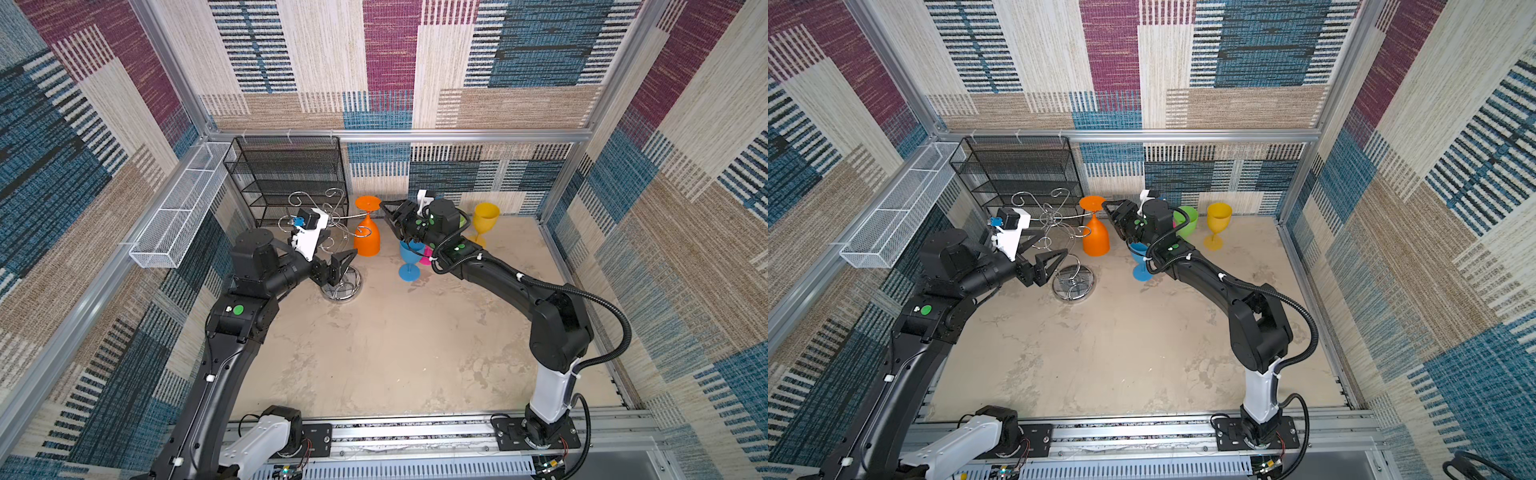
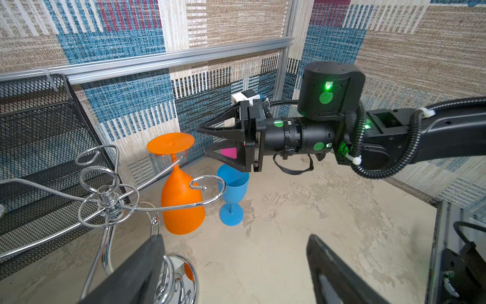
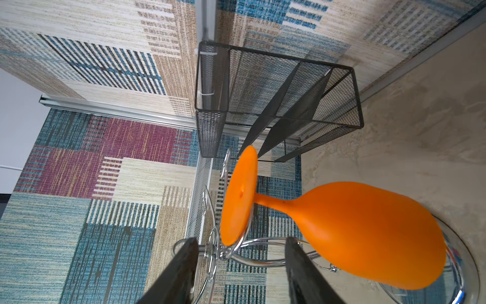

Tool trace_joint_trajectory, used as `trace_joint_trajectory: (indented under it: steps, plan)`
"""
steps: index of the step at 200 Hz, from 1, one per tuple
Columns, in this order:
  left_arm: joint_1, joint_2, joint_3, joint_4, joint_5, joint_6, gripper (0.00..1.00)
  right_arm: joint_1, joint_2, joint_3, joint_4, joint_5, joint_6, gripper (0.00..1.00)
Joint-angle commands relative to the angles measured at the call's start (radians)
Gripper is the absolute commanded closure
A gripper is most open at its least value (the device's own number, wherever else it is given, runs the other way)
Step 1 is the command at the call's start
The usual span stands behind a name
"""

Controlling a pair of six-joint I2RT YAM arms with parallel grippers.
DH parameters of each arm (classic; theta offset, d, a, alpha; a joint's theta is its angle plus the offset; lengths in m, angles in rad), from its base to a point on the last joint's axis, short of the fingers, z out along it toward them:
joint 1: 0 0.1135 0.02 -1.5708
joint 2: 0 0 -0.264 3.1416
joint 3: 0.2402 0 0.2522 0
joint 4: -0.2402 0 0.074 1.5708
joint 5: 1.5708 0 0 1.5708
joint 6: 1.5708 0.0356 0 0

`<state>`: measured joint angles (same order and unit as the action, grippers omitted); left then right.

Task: Take the wine glass off the wine glass rack
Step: 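Lower the right gripper onto the orange glass base rim, then close the right gripper on the orange glass base edge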

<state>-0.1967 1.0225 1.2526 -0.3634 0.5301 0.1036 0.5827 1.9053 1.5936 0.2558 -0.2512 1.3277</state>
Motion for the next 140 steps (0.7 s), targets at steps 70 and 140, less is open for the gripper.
trace_joint_trajectory:
  steps: [70,140]
  plan:
    - [0.000,-0.004,-0.009,0.064,0.027,-0.026,0.12,-0.006,0.113,0.152,0.046,0.003,0.060,0.65]
    - [0.004,-0.004,-0.012,0.067,0.019,-0.027,0.12,-0.004,0.113,0.157,0.033,0.016,0.055,0.95]
